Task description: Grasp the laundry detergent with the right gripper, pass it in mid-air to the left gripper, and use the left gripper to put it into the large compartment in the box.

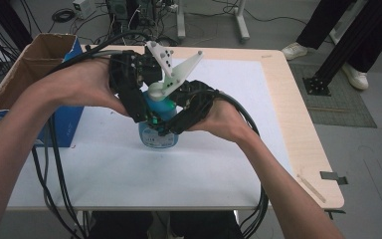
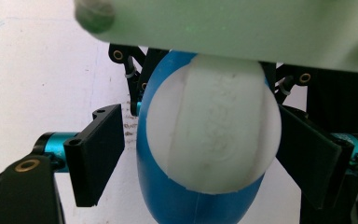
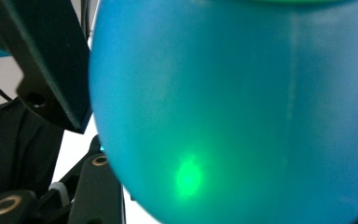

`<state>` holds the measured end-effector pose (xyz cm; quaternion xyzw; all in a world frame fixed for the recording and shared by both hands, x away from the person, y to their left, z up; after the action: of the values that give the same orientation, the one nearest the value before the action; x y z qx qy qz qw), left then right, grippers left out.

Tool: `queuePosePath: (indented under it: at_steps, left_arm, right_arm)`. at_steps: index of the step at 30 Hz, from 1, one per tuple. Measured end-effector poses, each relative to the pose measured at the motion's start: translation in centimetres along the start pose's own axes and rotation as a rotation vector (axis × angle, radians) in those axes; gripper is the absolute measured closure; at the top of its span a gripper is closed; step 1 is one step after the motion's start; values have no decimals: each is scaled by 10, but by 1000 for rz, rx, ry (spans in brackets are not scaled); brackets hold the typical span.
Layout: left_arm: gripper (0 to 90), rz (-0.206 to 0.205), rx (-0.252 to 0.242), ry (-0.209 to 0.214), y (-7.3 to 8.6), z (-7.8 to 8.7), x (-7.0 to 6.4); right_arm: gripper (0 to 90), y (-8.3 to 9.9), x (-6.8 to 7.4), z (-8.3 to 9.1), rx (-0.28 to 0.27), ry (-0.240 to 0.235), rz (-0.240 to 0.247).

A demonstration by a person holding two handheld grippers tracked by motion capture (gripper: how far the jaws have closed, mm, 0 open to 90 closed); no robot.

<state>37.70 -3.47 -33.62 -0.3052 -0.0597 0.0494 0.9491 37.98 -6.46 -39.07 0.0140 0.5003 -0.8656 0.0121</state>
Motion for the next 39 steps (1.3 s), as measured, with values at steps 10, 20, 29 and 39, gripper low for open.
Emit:
queuePosePath:
  at_steps: [10,20,29,39]
  left_arm:
    - [244,0,2,-3,0,1,0]
    - [263,3,16,-3,2,-1,1]
    - [296,2,14,7,3,-2,0]
    - [325,-3,9,14,1,-2,-1]
  right_arm:
    - [470,1,1,0,7,-2,-11]
    - [470,4,-1,-1,16,1,-7]
    - [469,6,-1,-1,18,1,-9]
    - [469,6,-1,-2,18,1,-9]
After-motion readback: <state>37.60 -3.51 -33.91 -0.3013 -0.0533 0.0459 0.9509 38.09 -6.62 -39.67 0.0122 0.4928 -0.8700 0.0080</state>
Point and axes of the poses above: each handheld gripper's, and its own axes: z roughly backward along the jaws, y roughly out of its underside, x roughly to its left, the point moved 10 cm from there along -z, roughly forward along the jaws, and after that the axes turned 12 degrees about -x, right-handed, at the moved point
